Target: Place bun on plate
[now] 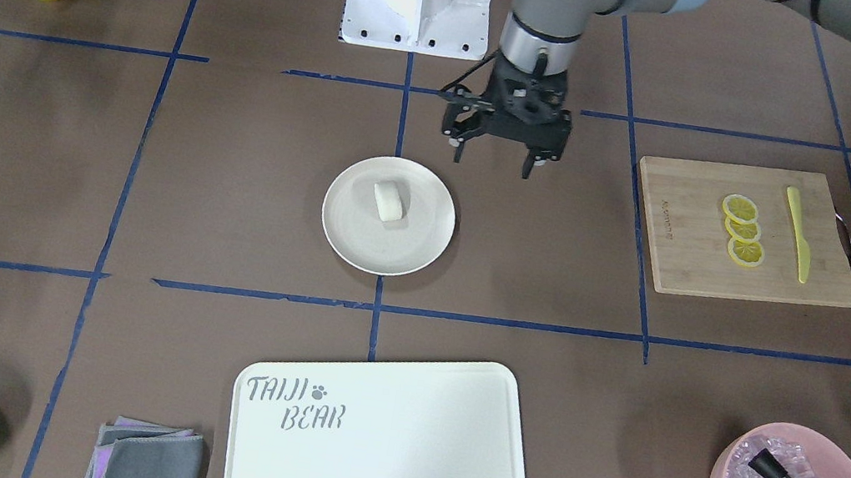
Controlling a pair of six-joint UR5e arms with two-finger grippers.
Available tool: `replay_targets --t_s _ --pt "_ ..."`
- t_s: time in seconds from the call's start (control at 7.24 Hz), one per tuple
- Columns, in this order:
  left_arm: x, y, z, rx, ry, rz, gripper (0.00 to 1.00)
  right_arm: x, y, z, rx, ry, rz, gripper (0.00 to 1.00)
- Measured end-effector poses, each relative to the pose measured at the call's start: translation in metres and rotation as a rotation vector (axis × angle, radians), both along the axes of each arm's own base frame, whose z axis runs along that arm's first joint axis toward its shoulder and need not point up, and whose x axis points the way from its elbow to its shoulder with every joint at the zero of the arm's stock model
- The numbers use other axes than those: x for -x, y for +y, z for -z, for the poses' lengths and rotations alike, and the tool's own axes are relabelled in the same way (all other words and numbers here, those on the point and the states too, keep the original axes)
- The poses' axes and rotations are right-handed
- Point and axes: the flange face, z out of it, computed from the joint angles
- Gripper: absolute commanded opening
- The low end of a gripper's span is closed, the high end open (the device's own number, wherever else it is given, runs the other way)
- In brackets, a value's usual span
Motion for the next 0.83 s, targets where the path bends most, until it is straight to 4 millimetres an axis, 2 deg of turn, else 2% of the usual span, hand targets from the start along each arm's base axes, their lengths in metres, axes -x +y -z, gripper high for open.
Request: replay_targets --t_s 0.14,0.28,0.41,0.55,0.69,0.83 --pt "0.063 -0.025 -0.040 -0.018 -0.020 -0.075 0.96 -0.030 -0.002 -0.008 -0.034 0.026 0.021 1.00" --pt "0.139 -0.049 -0.095 -0.045 -0.040 -0.157 0.96 -0.056 0.000 -0.020 -0.063 0.049 0.051 1.00" --pt "0.216 -0.063 -0.150 -0.068 -0.043 -0.214 0.96 -0.076 0.005 -0.038 -0.085 0.066 0.090 1.00" --pt "0.278 -0.066 -0.195 -0.057 -0.036 -0.219 0.96 -0.095 0.013 -0.060 -0.106 0.077 0.130 1.00" --pt "0.334 -0.060 -0.237 -0.010 -0.034 -0.170 0.99 -0.114 0.021 -0.081 -0.125 0.084 0.160 1.00" --pt "0.392 -0.048 -0.268 0.028 -0.037 -0.093 0.99 -0.130 0.029 -0.102 -0.137 0.086 0.183 1.00"
